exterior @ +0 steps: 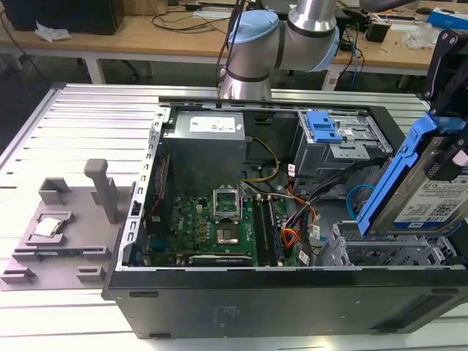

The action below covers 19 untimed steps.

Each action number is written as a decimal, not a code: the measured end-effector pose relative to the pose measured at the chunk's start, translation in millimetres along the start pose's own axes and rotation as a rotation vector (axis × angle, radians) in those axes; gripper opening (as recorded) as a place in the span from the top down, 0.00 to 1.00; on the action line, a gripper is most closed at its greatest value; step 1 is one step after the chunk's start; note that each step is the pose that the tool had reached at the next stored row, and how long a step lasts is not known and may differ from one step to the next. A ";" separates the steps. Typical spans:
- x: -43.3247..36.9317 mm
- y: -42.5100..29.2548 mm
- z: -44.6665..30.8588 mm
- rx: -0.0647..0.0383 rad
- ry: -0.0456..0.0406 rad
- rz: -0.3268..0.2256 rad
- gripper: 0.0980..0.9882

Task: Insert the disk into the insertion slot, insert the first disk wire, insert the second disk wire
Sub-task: 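Insert the disk into the insertion slot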

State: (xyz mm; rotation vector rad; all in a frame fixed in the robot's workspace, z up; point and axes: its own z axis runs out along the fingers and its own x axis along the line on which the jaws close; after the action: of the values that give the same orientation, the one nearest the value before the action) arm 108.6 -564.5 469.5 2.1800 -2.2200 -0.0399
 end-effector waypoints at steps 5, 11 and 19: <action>0.0 -0.2 4.0 0.000 0.0001 0.000 0.70; -3.6 4.5 10.7 0.000 0.0000 0.000 0.70; -11.4 4.7 24.5 0.000 0.0000 0.000 0.70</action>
State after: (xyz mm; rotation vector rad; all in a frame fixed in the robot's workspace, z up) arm 103.1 -553.1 445.2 2.1799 -2.2200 -0.0400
